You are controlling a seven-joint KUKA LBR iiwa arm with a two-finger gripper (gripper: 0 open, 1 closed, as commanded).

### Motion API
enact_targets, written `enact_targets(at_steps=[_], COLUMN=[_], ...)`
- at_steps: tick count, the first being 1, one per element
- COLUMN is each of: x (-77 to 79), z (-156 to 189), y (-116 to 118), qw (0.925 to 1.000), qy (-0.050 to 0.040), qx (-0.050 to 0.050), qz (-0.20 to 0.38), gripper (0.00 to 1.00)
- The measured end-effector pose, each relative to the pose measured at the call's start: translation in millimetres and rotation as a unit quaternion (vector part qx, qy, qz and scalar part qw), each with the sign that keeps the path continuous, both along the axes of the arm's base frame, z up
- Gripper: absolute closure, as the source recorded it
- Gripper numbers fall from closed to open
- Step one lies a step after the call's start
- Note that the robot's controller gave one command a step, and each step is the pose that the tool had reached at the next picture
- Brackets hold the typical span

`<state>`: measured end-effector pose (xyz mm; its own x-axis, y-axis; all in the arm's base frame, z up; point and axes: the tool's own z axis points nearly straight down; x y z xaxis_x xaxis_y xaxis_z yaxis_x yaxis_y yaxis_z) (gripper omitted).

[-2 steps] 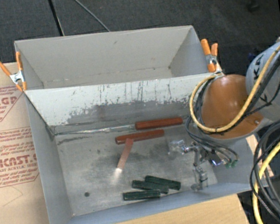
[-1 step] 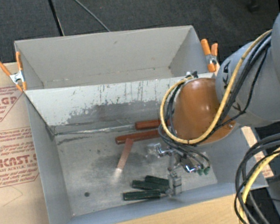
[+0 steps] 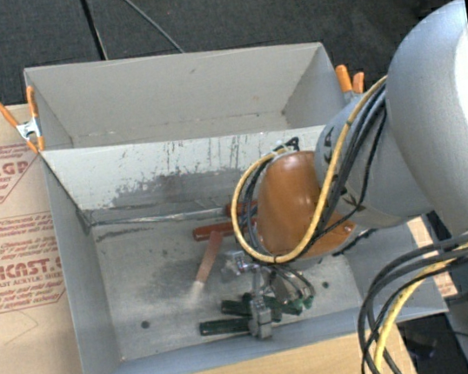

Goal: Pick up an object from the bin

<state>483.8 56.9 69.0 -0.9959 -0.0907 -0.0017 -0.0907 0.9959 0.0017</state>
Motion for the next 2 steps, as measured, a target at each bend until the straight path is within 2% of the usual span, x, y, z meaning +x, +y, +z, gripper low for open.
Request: enact_targets(at_steps=[1,2], x=[0.7,-0.2], z=[0.4,2.3], y=[0.4,0.1], qw=[1.0,1.0], qy=[-0.0004,0.0033], qx=[0.0,-0.001], qz=[0.0,0.0], gripper=[0.0,1.0])
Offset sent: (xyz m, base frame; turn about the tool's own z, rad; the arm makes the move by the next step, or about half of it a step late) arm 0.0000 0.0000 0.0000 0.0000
